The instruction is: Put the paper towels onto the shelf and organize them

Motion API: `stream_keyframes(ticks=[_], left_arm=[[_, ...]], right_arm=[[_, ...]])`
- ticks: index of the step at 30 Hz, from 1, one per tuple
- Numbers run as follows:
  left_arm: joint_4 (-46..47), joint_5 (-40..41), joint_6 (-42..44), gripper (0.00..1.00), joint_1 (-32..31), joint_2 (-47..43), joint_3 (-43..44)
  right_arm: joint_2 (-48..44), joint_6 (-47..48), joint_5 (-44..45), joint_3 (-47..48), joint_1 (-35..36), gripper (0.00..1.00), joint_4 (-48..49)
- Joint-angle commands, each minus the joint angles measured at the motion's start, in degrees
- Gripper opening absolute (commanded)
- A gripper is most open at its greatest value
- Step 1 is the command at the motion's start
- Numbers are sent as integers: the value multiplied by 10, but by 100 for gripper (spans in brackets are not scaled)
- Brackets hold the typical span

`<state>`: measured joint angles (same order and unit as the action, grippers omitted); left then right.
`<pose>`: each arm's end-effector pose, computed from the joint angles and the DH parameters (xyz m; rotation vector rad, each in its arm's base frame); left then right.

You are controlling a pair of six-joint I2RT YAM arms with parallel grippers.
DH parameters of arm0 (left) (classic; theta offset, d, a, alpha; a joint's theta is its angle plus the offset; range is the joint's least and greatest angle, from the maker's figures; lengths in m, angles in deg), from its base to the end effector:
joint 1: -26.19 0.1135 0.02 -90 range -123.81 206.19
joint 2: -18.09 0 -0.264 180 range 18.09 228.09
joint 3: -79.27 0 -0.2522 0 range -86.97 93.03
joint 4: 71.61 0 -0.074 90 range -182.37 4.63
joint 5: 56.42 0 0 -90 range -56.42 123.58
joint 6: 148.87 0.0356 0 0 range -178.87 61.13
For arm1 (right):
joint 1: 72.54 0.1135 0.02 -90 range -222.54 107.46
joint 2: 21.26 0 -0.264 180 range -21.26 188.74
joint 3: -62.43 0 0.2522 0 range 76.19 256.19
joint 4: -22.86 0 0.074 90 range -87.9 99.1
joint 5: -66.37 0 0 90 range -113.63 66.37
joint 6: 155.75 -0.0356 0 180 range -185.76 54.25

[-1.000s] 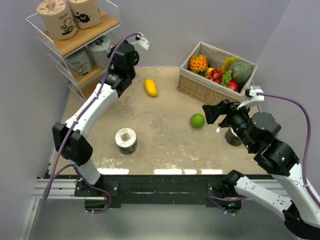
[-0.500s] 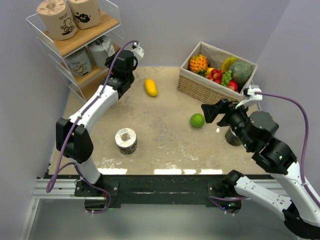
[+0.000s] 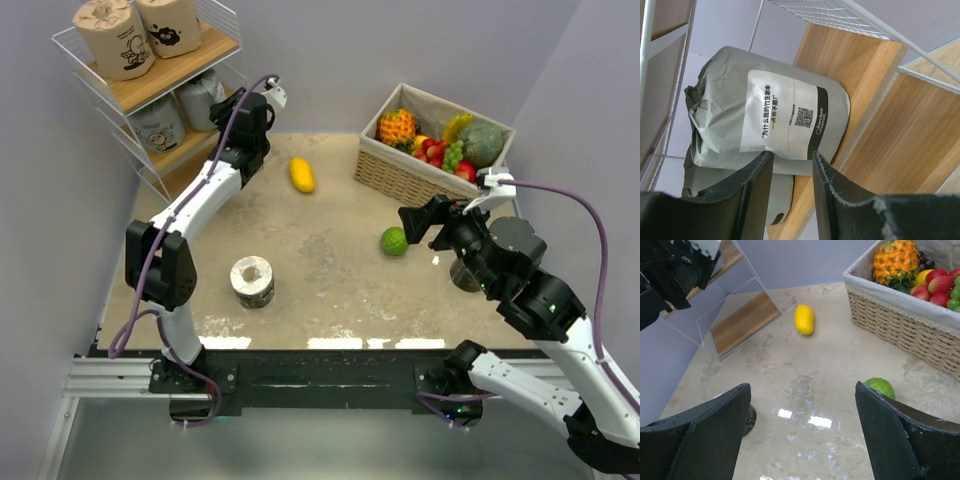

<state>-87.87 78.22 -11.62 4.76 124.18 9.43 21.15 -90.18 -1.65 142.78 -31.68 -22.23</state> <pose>0.4204 -0.1381 0.3641 0.5057 1.7627 1.0105 0.1072 0.0751 0.4333 0.0451 1.7138 0.5280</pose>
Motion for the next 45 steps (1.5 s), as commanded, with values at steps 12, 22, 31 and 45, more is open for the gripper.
stream_keyframes(ticks=[12,22,31,45], left_arm=[[-30,-49,-52,48,-12,23,121],[-216,-123,-254,66,-92,-72,97],[-405,-239,-468,73,-110,-193,6],[-547,-277,-681,68,-110,-347,-229]], right_arm=[[18,0,31,15,1,89,-6],[6,1,24,3,0,89,-45],[-25,-16,15,-44,1,89,-48],[-32,-31,-19,-92,1,89,-20]])
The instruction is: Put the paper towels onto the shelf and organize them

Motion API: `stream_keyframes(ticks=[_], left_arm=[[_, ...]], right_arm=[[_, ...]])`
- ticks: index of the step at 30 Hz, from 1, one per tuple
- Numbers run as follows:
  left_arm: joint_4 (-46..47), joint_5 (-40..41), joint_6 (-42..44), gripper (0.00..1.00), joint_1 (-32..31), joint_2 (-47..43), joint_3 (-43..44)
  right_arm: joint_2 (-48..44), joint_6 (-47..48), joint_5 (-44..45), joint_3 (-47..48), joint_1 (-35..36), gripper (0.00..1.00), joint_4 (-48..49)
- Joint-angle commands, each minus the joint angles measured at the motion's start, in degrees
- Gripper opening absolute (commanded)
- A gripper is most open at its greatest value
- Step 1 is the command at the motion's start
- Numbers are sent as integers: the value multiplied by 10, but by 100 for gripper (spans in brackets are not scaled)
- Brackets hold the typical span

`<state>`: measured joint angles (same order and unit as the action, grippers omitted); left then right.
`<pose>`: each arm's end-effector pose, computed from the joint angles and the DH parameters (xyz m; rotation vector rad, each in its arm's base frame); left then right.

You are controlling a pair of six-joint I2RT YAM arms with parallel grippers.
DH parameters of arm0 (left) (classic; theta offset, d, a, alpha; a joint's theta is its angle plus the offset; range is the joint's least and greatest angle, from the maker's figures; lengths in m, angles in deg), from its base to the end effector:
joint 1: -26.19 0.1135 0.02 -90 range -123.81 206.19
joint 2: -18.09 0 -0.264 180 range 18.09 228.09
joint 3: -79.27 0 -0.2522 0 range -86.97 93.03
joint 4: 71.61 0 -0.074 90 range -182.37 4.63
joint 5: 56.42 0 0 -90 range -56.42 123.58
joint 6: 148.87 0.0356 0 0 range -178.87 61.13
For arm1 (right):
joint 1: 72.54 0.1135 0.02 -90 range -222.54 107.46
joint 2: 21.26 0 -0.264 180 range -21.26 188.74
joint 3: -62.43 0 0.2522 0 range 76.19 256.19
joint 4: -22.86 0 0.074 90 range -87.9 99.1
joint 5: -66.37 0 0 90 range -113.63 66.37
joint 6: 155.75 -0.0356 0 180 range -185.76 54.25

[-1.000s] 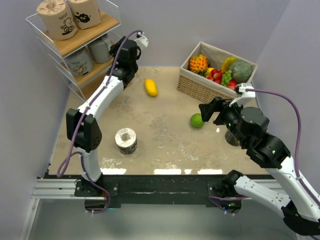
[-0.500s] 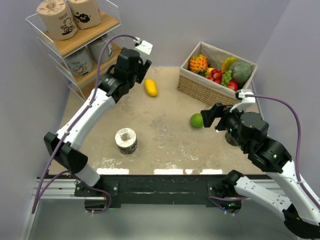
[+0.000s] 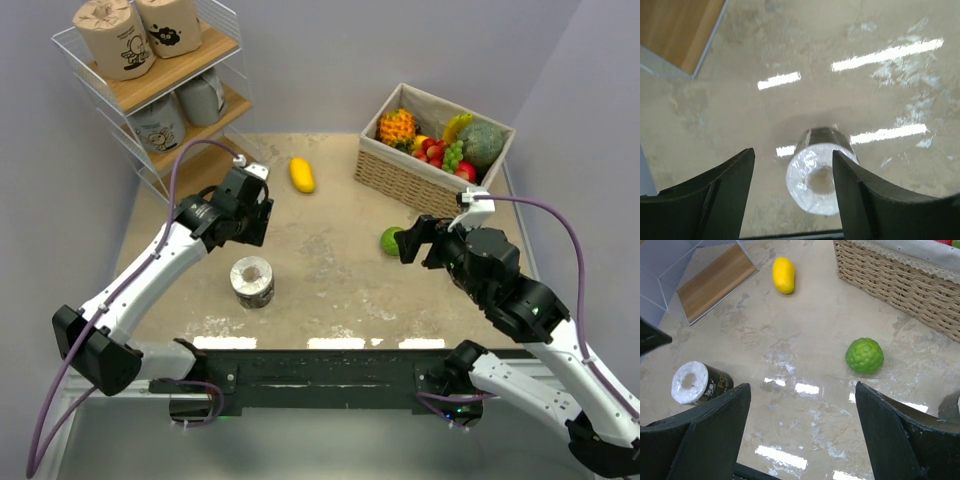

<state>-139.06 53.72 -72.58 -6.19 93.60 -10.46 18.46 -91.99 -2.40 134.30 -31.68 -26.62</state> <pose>0.2286 -0.1305 0.3479 0.2484 2.4025 0.0754 0.1089 0.0771 0.3845 0.0177 1.8780 0.4657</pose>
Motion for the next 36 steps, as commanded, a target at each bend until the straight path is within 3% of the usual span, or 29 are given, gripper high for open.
stream_keyframes(ticks=[1,4,9,23,36], left_arm=[[-30,-52,-59,69,-1,-50,-36],[-5,-117,-8,72,-1,-86,-49],[-21,-150,-29,73,-11,-63,-57],[46,-98,-108,72,-77,-41,-160],[96,-78,-111,58,-91,-23,-230]], right_arm=[[-9,-14,-13,-10,1,89,25],[-22,-22,-19,-26,1,89,32],[-27,-20,-26,-24,1,89,39],[-29,-13,-23,-14,0,89,45],[-28,-14,-28,-5,1,89,43]])
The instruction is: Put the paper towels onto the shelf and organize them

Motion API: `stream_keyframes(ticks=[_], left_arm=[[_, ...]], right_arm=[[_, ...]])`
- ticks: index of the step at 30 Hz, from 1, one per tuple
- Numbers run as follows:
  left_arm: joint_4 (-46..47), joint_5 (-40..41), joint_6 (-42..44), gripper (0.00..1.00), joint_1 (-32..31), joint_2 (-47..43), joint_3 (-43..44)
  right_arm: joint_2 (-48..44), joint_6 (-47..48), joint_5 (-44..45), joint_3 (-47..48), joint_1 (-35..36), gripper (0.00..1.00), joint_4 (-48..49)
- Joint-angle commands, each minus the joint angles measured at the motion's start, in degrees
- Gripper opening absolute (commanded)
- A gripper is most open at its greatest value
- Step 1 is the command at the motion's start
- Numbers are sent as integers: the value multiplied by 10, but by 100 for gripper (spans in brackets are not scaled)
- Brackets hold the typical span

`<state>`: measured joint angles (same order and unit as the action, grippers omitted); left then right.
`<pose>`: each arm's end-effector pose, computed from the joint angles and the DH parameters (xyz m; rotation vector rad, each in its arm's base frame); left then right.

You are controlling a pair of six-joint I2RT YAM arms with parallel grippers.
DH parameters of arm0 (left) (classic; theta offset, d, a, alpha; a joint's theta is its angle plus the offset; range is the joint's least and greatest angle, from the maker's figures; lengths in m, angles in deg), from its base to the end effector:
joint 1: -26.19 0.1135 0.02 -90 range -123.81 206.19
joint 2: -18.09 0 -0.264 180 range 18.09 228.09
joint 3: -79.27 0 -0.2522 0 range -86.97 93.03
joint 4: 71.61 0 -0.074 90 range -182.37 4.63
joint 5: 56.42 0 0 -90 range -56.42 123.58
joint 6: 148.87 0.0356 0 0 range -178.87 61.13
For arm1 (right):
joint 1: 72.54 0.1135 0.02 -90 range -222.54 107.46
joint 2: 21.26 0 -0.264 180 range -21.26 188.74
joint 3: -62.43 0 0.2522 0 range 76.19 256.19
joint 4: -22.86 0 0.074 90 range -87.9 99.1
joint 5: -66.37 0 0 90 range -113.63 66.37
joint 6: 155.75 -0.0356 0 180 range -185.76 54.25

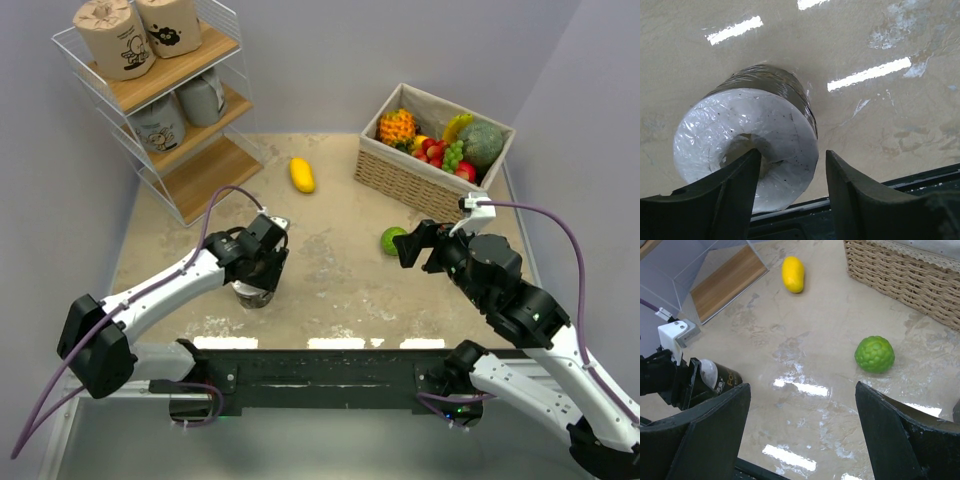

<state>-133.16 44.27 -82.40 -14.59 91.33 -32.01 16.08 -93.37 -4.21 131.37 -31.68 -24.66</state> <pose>0.1857 -0.1514 0.2468 0.3506 2.6668 -0.0903 0.1048 0.0750 0.3763 0.0240 1.8646 0.5237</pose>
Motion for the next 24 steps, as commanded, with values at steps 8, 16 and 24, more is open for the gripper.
stream_keyframes(ticks=[8,16,24], left_arm=[[45,51,-6,46,-17,34,-8],[52,121,17,36,-17,39,32],[132,291,160,33,-9,117,138]], right_arm=[[-10,-1,-4,32,1,89,16],[-12,-3,-1,30,0,89,15],[12,0,-18,53,1,89,18]])
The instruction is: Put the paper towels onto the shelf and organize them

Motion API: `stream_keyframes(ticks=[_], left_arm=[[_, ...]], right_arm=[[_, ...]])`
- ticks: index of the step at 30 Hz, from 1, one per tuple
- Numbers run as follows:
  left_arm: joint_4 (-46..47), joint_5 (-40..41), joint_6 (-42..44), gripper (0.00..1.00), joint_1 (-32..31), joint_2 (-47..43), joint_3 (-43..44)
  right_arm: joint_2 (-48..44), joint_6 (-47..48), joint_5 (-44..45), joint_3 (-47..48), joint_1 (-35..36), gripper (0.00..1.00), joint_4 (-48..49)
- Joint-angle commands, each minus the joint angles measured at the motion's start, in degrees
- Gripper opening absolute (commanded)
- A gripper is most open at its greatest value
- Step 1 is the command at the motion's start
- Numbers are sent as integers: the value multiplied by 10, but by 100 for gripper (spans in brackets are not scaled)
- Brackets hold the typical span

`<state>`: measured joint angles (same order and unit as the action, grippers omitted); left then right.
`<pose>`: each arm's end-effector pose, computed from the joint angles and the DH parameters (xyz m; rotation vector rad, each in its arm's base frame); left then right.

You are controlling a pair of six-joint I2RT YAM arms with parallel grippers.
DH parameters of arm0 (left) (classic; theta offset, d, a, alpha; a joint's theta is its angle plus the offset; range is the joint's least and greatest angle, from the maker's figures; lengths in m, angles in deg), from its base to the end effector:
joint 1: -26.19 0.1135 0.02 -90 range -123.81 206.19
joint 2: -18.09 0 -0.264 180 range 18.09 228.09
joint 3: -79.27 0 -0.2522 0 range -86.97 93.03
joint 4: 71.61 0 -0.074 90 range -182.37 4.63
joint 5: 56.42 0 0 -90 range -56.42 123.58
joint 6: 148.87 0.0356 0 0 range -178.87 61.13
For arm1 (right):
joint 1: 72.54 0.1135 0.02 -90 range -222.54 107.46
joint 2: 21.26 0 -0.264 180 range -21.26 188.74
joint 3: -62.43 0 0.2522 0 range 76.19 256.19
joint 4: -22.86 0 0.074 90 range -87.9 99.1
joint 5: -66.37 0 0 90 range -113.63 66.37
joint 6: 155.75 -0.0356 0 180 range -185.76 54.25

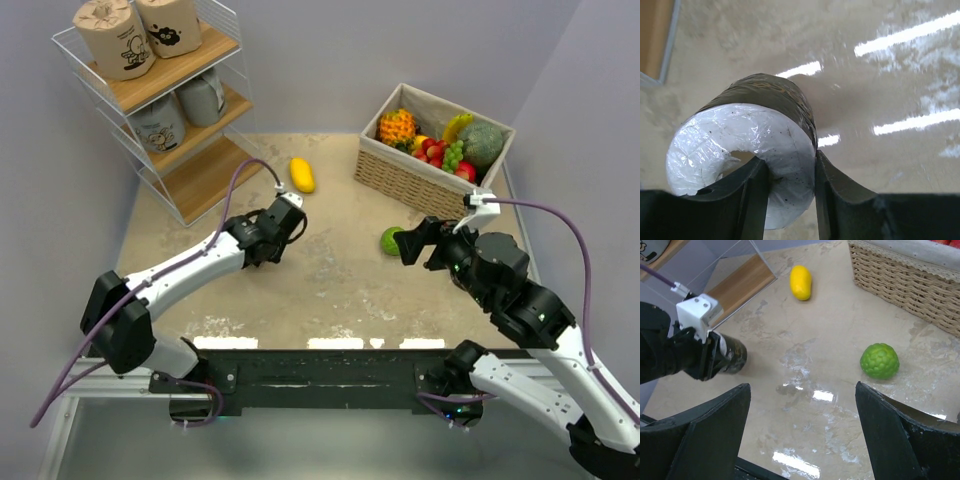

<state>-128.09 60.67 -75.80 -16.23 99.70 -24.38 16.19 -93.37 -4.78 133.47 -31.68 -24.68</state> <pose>0.2196 -0.1787 0.2585 0.4004 2.4517 0.2100 0.1021 0.0731 0.3876 0.0249 1.8354 0.5511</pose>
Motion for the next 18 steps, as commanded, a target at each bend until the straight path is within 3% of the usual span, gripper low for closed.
stream_keyframes(ticks=[1,5,10,18], left_arm=[[107,139,129,33,11,57,80],[160,199,203,31,52,116,126],[258,177,281,32,115,160,150],[363,180,400,35,159,212,146]], right_arm=[[13,1,-14,34,1,89,18],[14,-4,-22,37,0,89,17],[10,-4,-18,51,1,89,1],[-5,-6,-16,79,1,89,-30]])
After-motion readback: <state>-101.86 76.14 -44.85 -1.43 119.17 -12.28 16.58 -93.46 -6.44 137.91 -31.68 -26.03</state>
